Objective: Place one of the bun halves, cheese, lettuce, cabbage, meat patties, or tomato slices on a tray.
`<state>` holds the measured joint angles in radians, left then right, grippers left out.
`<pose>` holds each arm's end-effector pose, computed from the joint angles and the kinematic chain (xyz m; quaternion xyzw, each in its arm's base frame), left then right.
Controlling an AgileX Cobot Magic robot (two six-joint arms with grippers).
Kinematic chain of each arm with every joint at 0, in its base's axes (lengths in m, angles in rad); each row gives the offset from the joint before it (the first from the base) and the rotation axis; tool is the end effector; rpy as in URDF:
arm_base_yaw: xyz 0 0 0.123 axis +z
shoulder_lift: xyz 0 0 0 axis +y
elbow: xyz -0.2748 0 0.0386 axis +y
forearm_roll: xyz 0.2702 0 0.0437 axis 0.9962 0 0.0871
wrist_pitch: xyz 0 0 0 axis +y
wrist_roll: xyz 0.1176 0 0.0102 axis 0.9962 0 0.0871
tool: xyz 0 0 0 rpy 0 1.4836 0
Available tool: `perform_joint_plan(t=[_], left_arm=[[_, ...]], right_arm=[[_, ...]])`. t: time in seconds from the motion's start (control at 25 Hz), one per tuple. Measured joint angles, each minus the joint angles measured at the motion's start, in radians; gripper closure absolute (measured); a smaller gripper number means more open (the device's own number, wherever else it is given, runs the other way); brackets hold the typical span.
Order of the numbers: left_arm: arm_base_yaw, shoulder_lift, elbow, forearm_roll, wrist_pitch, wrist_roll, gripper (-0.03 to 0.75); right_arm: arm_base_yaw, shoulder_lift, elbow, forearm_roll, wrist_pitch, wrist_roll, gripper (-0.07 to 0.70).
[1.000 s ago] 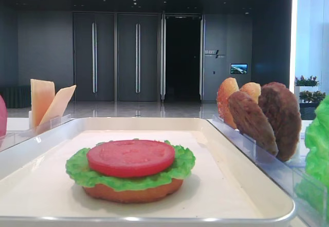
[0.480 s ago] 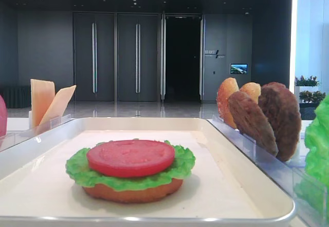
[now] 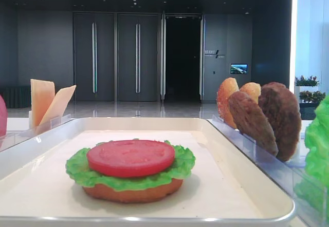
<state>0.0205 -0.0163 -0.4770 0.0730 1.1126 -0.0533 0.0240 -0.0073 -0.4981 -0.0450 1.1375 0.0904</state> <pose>0.0433 0.0086 0.2638 -0.0342 0.8669 0.0283 0.4965 0.0411 -0.0038 0.2675 0.0307 0.8705 0.0057 0.4911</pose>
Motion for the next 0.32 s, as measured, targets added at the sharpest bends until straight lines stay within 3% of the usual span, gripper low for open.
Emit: perform_joint_plan(t=[0.32], left_arm=[[0.000, 0.000, 0.000, 0.000, 0.000, 0.000, 0.024]], right_arm=[[0.000, 0.000, 0.000, 0.000, 0.000, 0.000, 0.094]])
